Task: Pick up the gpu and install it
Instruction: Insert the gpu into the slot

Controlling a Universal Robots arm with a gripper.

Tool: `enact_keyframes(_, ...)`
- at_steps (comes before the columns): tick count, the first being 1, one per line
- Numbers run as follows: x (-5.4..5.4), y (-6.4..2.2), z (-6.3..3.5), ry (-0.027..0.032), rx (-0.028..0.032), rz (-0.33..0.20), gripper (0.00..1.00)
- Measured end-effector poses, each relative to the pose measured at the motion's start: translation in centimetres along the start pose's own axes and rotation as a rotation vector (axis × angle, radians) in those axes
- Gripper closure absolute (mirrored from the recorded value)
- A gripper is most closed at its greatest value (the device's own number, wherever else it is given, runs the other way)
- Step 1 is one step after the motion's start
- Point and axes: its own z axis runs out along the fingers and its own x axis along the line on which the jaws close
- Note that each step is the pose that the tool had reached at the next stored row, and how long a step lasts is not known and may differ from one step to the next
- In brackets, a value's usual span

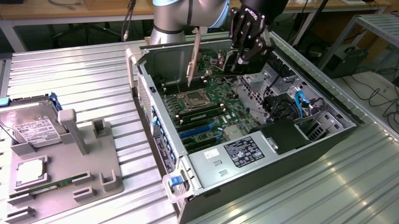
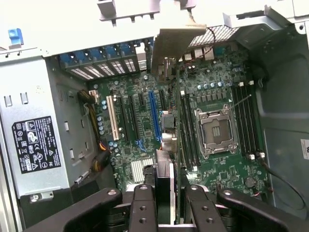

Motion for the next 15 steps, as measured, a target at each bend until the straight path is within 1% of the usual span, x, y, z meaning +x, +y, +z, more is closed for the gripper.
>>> enact_keyframes(12,0.02,0.0,0.0,0.0052,-0.0005,-0.09,0.72)
enact_keyframes(15,0.02,-0.01,0.0,0.0073,-0.0007,-0.126,0.72)
